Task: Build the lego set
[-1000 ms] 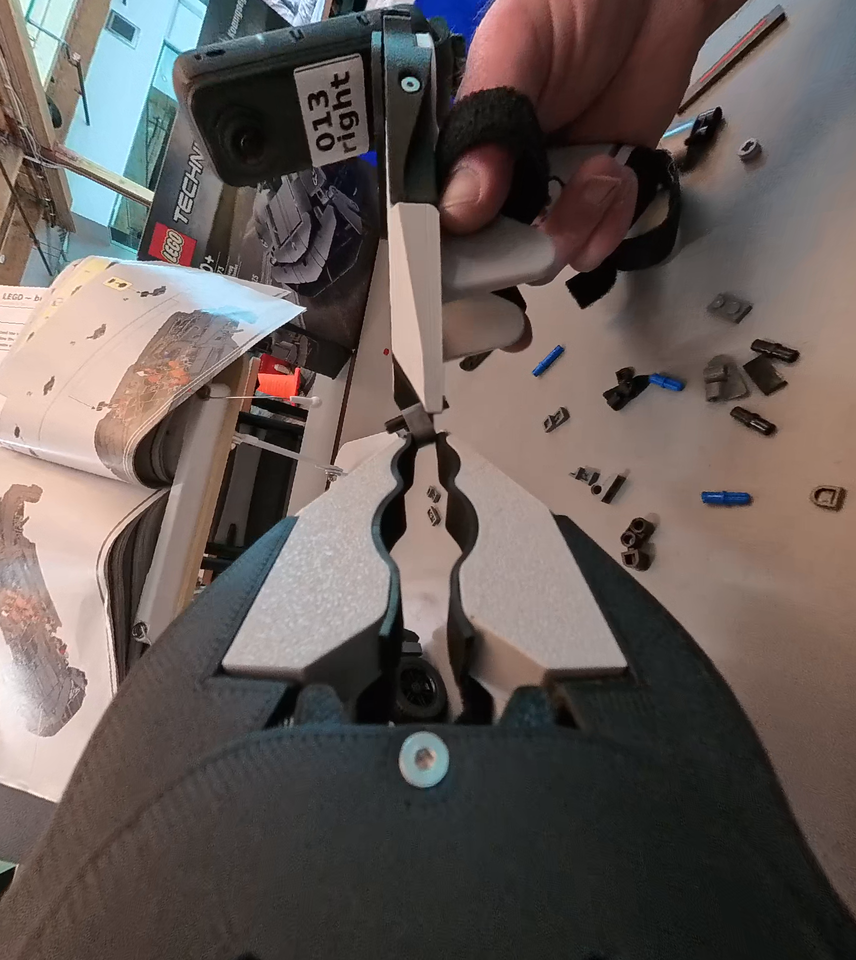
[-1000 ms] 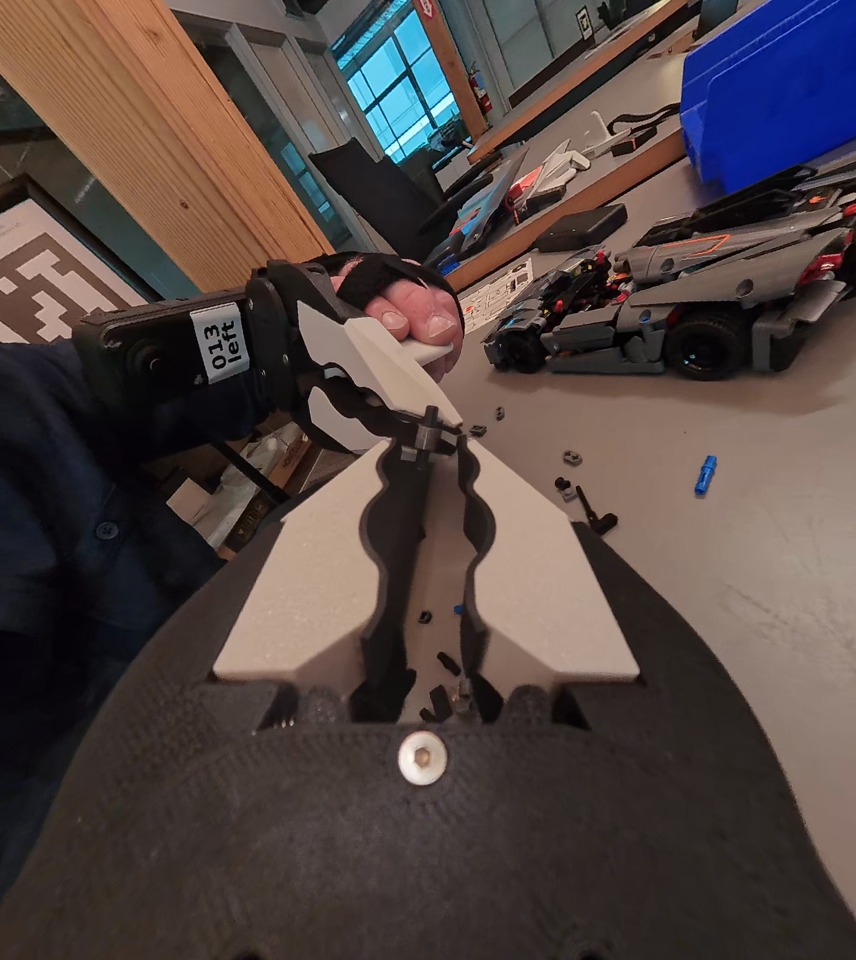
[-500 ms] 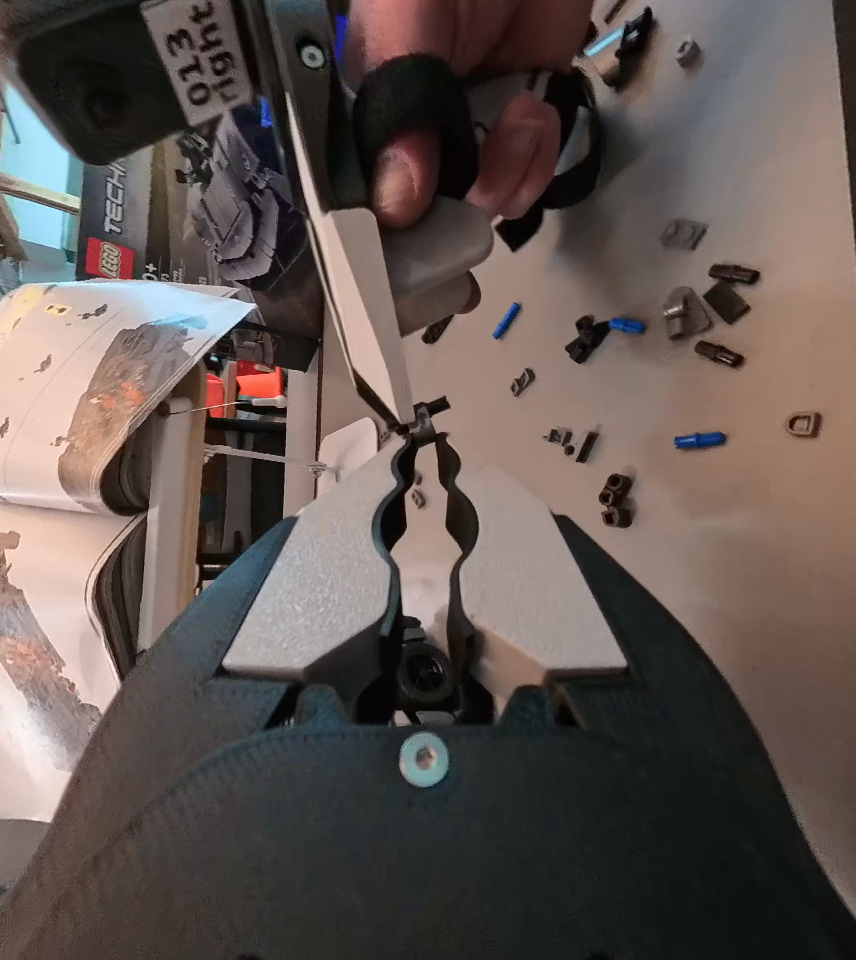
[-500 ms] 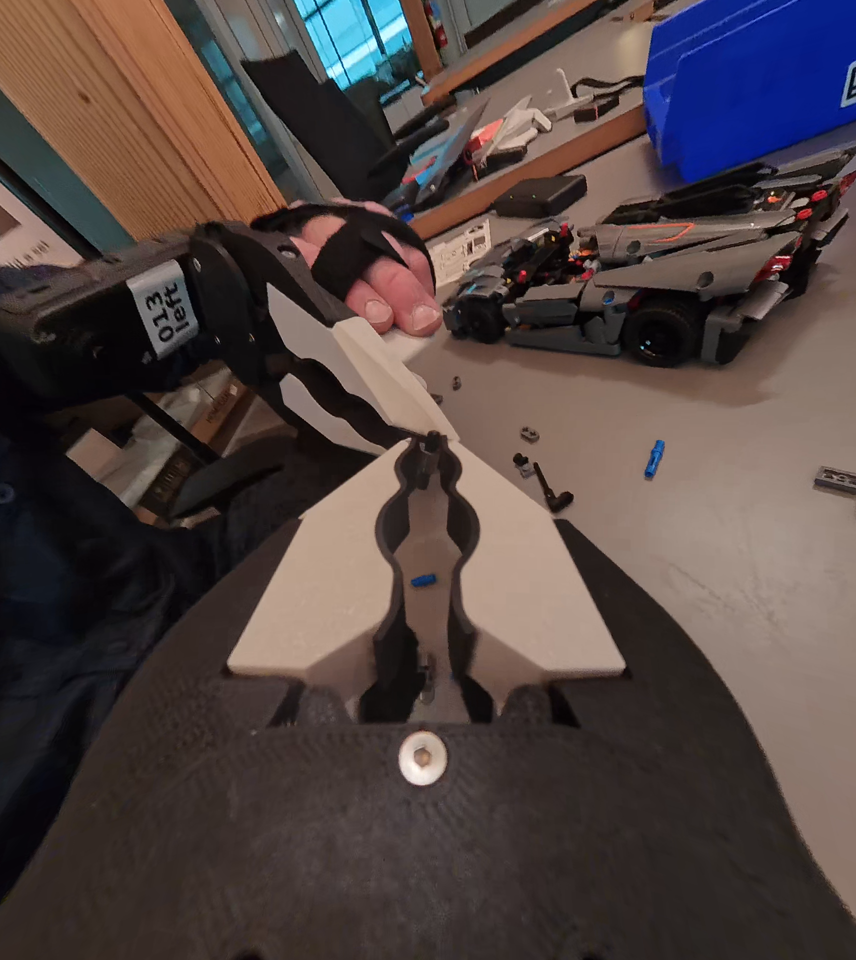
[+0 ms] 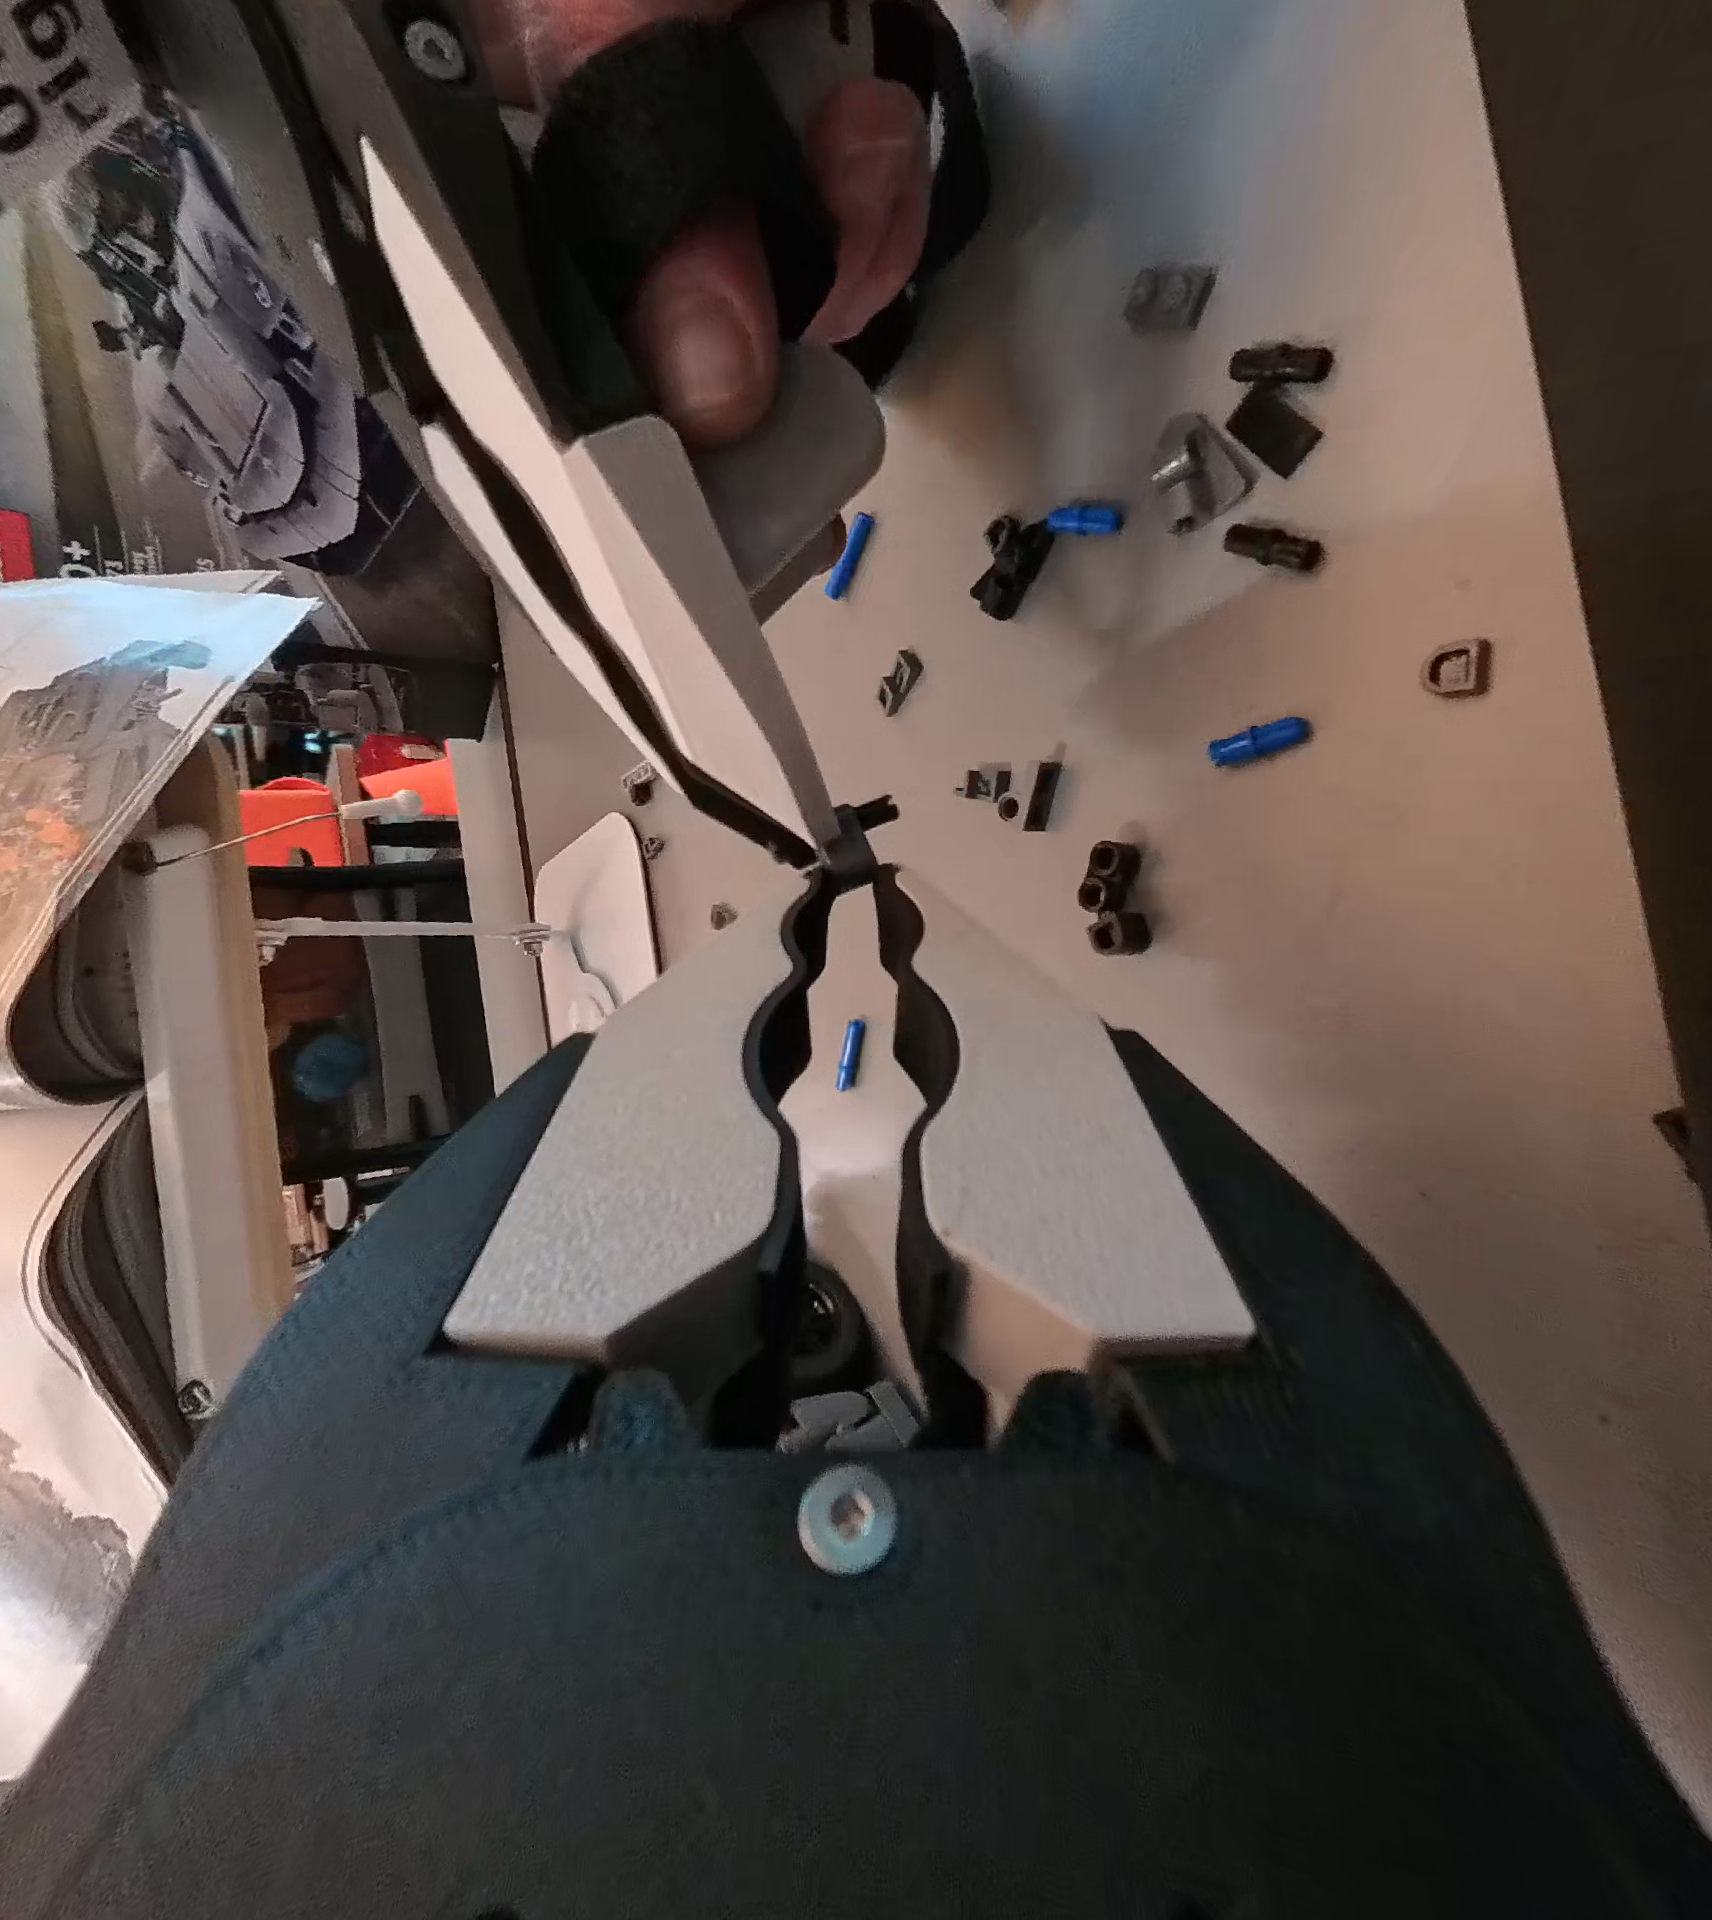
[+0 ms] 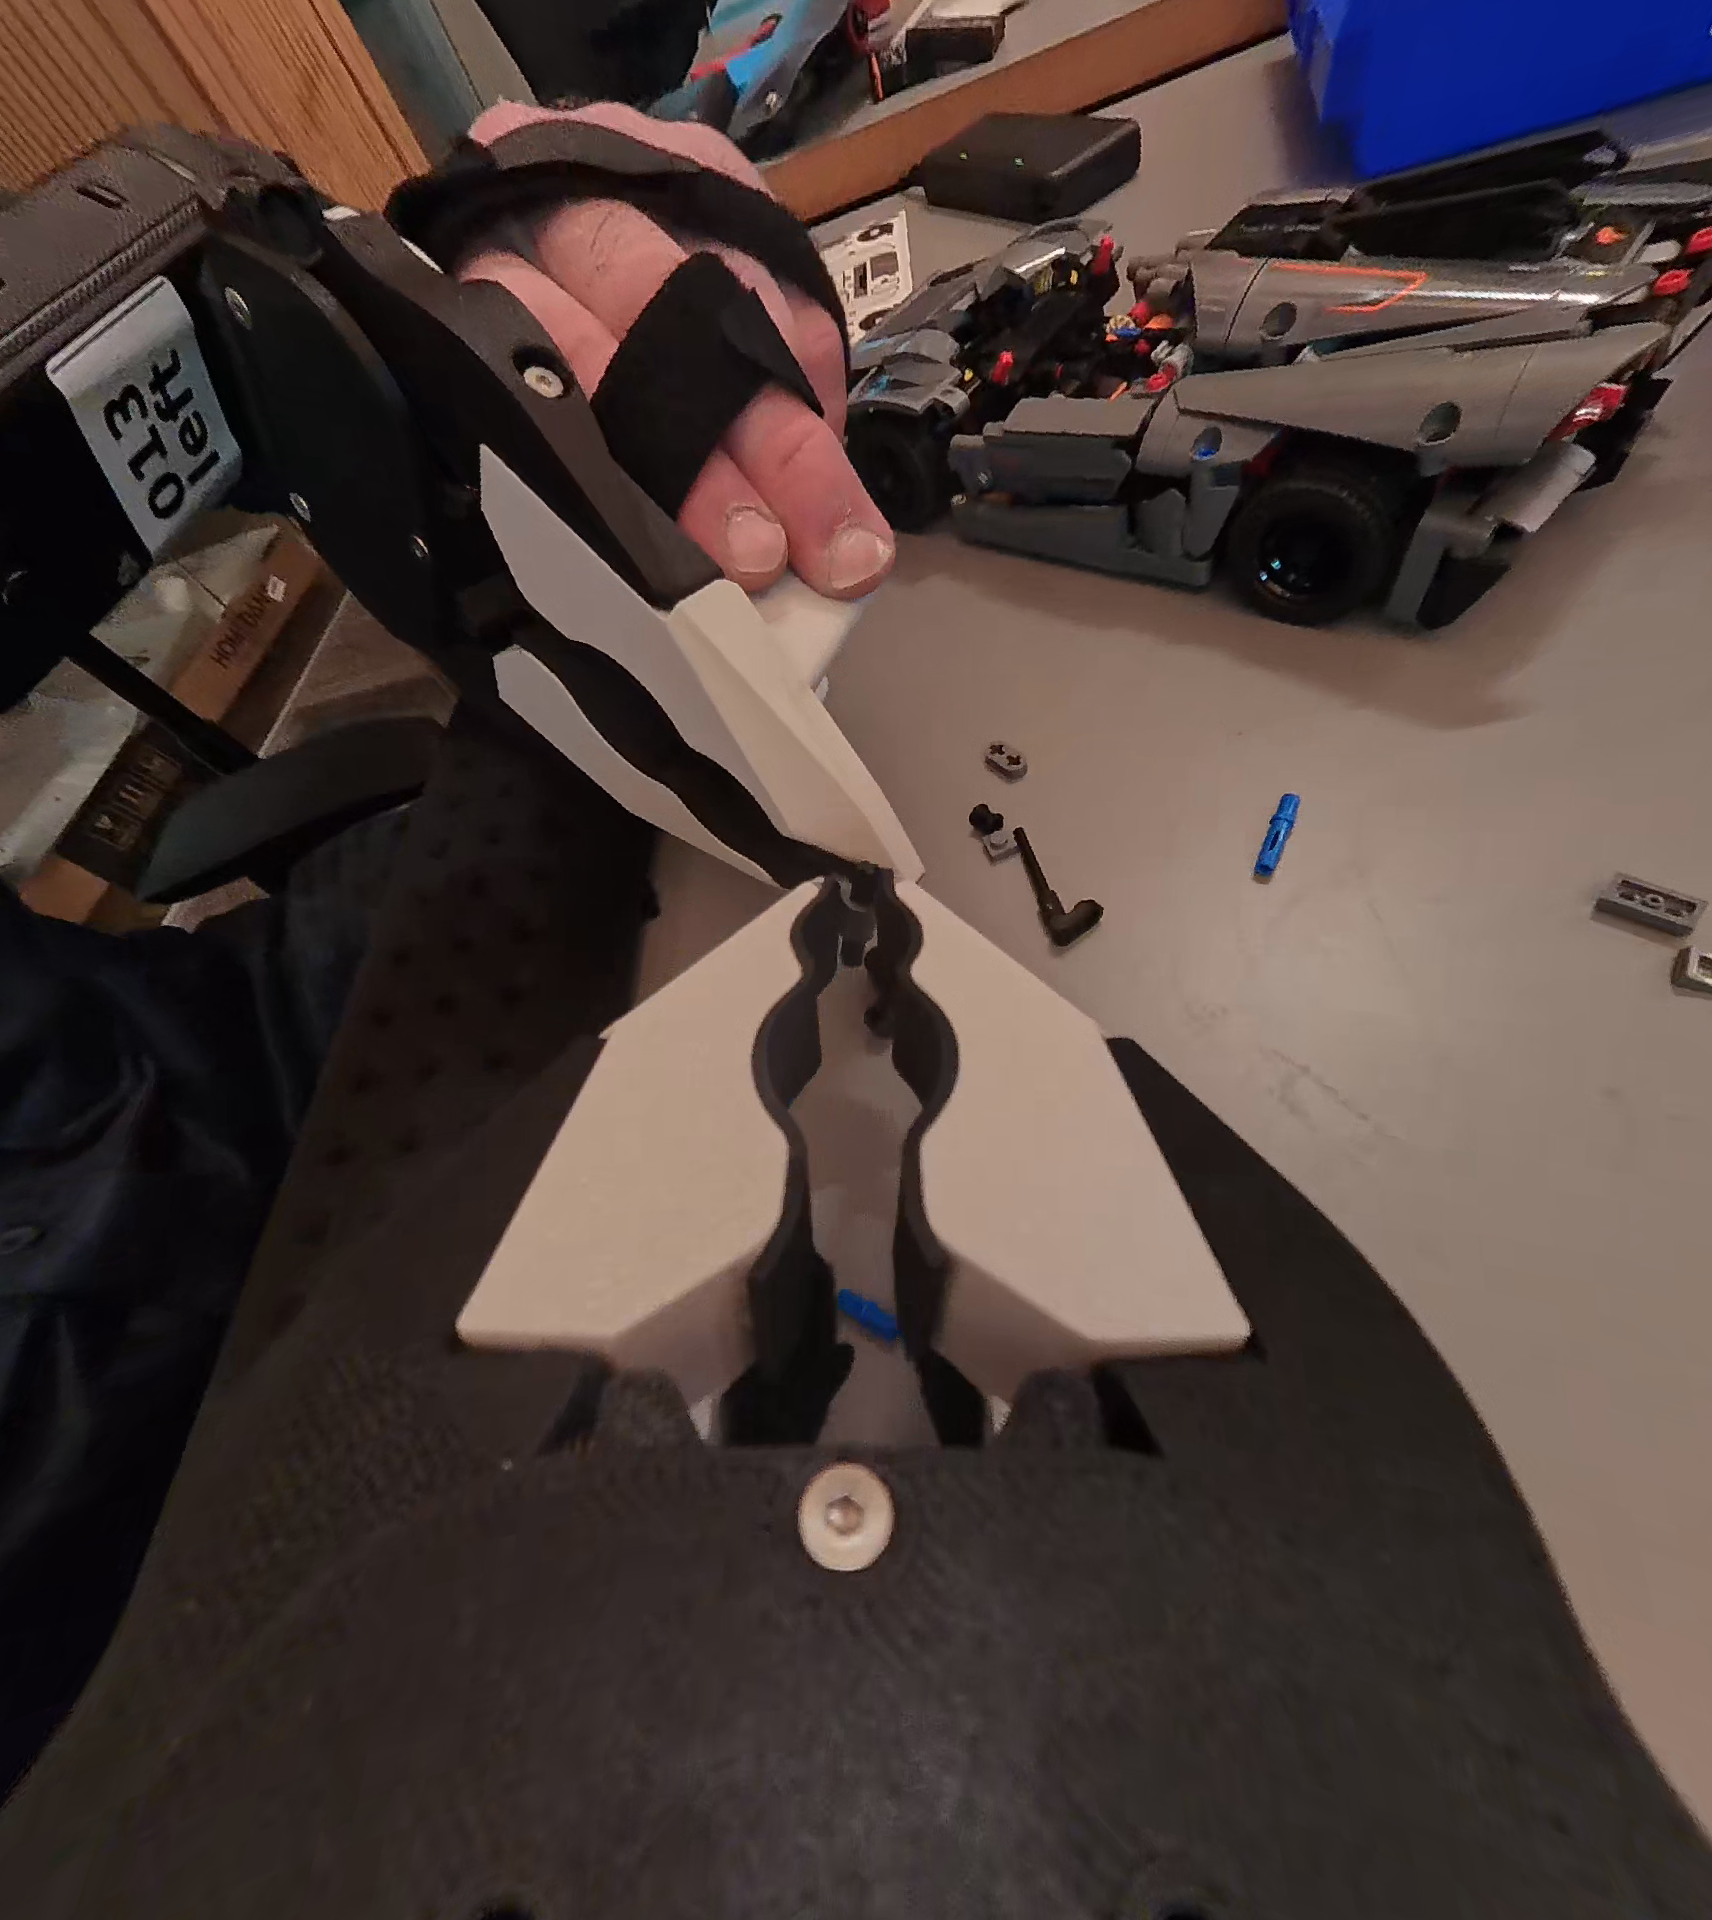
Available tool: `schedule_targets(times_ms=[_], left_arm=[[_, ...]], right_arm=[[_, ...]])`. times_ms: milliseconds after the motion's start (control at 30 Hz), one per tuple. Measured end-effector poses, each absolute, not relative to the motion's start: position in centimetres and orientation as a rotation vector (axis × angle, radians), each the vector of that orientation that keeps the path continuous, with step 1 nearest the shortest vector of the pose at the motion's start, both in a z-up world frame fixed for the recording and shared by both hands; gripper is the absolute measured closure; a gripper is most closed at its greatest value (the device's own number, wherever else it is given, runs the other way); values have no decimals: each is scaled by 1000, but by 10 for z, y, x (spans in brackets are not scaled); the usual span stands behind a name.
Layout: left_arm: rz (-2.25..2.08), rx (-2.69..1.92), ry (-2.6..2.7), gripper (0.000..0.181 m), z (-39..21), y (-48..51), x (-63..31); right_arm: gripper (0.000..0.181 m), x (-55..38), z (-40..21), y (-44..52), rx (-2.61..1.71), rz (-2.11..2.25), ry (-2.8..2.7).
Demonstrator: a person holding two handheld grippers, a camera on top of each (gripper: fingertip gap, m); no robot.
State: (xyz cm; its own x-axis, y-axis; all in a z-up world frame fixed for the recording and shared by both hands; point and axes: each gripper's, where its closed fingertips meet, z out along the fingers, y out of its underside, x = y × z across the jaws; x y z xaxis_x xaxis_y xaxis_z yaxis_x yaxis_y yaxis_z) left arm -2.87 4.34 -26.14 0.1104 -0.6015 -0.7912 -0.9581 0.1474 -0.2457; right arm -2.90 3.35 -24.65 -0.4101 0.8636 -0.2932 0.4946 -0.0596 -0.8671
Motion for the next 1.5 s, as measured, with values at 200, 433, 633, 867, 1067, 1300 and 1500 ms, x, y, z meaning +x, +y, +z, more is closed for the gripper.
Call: schedule_targets(times_ms=[200,433,633,867,1067,1300,1500], left_arm=[[554,-1553,1660,174,-274,40,-32],[560,-1565,1677,174,-279,39,-34],[589,-1610,1621,171,-277,47,-42],[404,-1708,1601,162,-277,37,-31],[280,-1779,1652,161,-289,26,-27],[254,-1837,1603,161,-292,29,-29],[157,-1906,1438,159,-285,39,-31]], right_arm=[[178,-30,-259,30,-1470,1380,-1928],[178,-32,-264,30,-1442,1297,-1956],[178,-32,-255,37,-1434,1312,-1906],[178,-27,-241,52,-1452,1367,-1819],[178,-26,-243,53,-1463,1368,-1831],[178,-25,-239,49,-1469,1448,-1813],[179,-25,-234,46,-1441,1485,-1802]])
